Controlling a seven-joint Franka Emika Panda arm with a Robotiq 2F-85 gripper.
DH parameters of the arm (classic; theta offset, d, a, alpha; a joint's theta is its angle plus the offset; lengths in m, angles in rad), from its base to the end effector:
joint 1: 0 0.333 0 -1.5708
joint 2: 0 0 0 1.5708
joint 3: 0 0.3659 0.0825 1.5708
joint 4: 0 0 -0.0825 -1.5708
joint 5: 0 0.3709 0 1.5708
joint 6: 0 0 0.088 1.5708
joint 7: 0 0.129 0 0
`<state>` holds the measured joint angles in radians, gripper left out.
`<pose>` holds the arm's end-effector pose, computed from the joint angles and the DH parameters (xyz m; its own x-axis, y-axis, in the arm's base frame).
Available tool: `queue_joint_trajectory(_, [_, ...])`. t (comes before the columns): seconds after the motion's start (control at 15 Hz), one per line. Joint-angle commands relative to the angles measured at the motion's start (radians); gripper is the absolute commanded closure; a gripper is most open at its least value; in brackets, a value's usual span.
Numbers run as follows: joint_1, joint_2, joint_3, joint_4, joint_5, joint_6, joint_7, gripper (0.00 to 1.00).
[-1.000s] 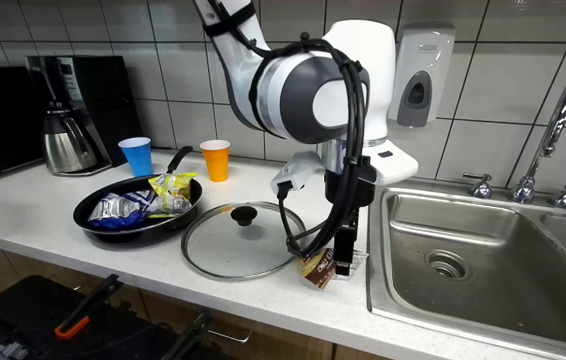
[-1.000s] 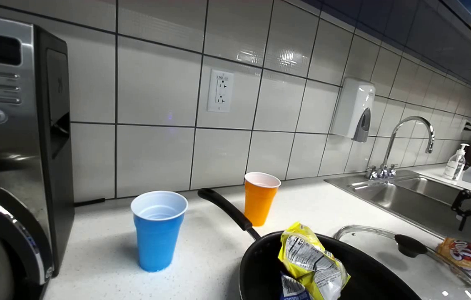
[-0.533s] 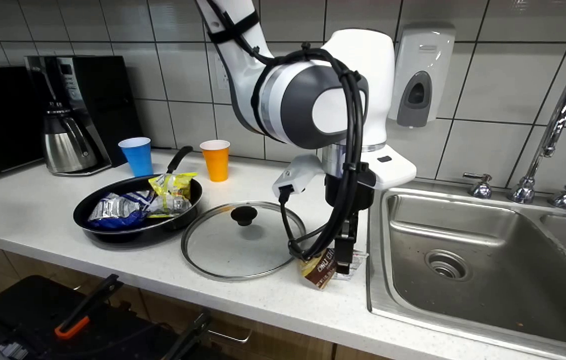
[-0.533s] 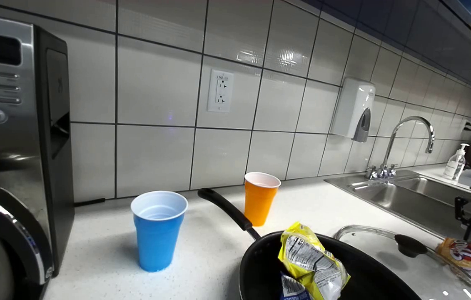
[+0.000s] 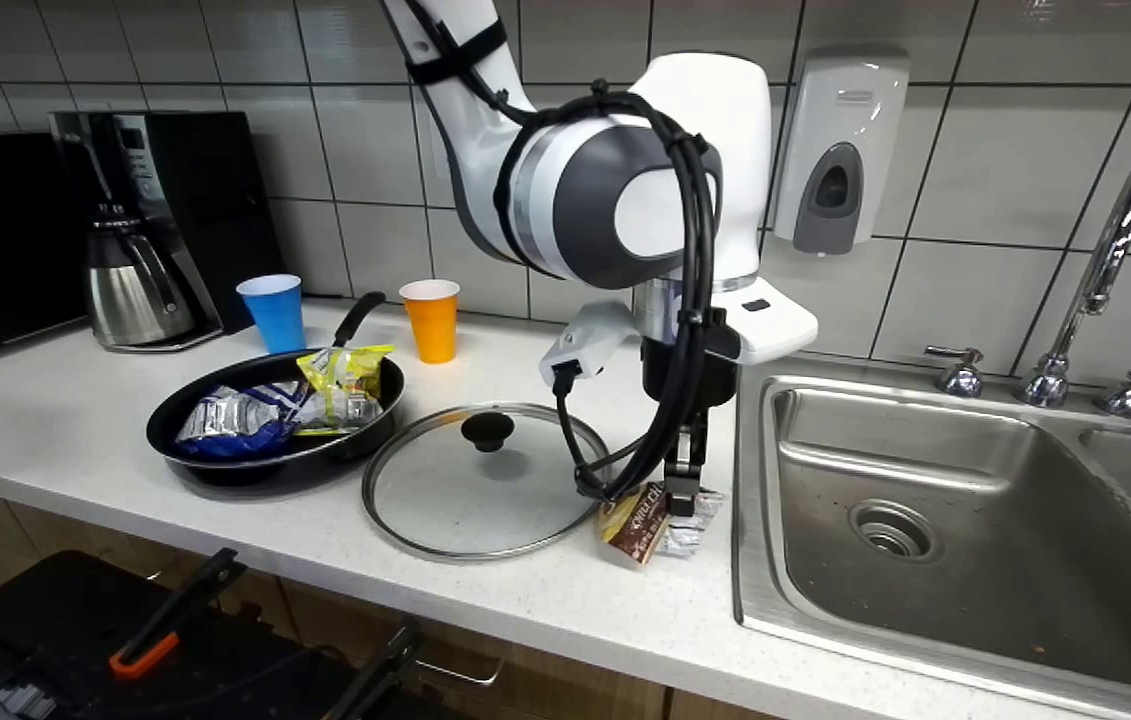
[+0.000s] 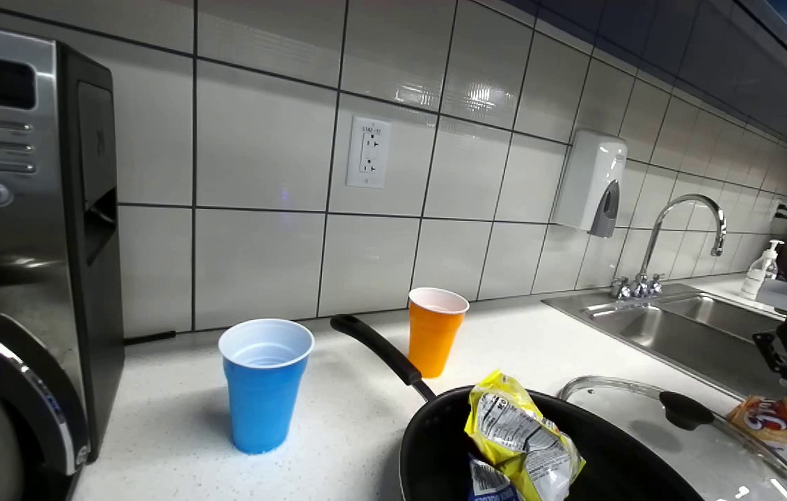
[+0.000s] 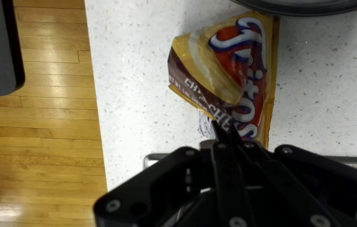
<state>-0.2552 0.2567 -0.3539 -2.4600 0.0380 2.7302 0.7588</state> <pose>0.4013 -0.2847 0.2422 0.1799 -0.9810 0.0722 -0.9835 -0.1781 0.0305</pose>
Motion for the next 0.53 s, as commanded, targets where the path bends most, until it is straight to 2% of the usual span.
queue_joint_trajectory(0.0, [0.039, -0.039, -0.032, -0.018, -0.017, 0.001, 0.001, 1.0])
queue_joint_trajectory(0.47, [0.103, -0.138, -0.088, -0.048, -0.13, 0.006, 0.074, 1.0])
